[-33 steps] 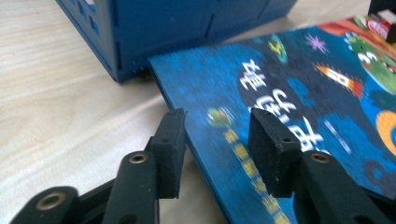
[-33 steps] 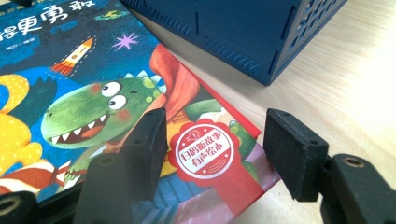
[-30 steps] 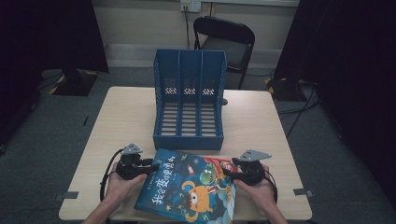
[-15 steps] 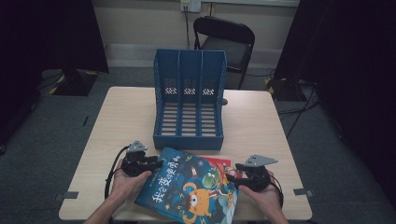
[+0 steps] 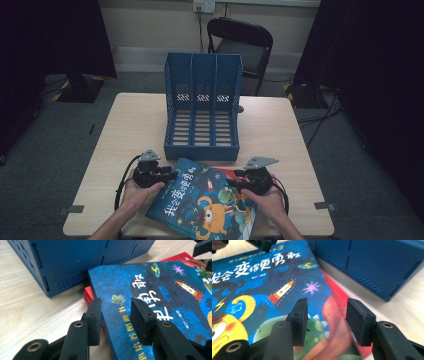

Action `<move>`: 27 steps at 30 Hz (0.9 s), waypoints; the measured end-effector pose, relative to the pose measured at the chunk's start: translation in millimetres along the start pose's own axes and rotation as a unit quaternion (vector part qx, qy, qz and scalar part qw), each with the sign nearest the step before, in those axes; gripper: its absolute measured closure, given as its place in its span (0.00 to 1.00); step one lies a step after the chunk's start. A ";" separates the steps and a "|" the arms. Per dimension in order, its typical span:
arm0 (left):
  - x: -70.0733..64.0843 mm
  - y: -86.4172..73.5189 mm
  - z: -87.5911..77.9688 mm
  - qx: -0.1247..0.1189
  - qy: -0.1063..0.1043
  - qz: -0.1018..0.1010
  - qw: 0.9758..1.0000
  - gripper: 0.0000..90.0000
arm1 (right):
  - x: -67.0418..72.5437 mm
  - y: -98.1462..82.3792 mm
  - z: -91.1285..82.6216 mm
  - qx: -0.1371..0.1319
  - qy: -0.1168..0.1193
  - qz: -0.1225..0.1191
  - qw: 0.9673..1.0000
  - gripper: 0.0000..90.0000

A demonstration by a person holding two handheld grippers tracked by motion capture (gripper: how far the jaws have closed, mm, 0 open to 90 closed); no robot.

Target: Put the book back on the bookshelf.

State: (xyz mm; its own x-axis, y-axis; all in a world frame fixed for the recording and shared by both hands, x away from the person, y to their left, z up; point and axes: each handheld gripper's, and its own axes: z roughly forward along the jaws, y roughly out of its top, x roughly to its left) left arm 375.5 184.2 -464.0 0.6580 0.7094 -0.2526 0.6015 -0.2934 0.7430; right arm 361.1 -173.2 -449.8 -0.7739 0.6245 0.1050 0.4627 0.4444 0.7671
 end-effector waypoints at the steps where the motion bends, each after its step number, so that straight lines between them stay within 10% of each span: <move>1: 0.2 1.6 0.7 0.005 -0.002 0.004 1.000 0.68 | 0.9 -0.7 0.6 -0.001 -0.002 -0.002 1.000 0.57; 18: -6.7 13.6 20.0 0.007 -0.028 0.014 0.999 0.71 | 7.3 -17.1 -19.4 0.022 0.004 -0.008 1.000 0.63; 27: -16.3 26.0 32.2 0.021 -0.029 0.032 0.999 0.72 | -10.5 14.2 -5.2 0.016 0.032 -0.005 0.999 0.58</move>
State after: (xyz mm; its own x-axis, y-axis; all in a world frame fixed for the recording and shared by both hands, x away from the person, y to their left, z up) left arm 394.9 144.4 -460.6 0.7196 0.6507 -0.2423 0.5759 -0.3644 0.7318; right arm 373.6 -176.8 -436.6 -0.8035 0.5790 0.1385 0.4679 0.4703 0.7482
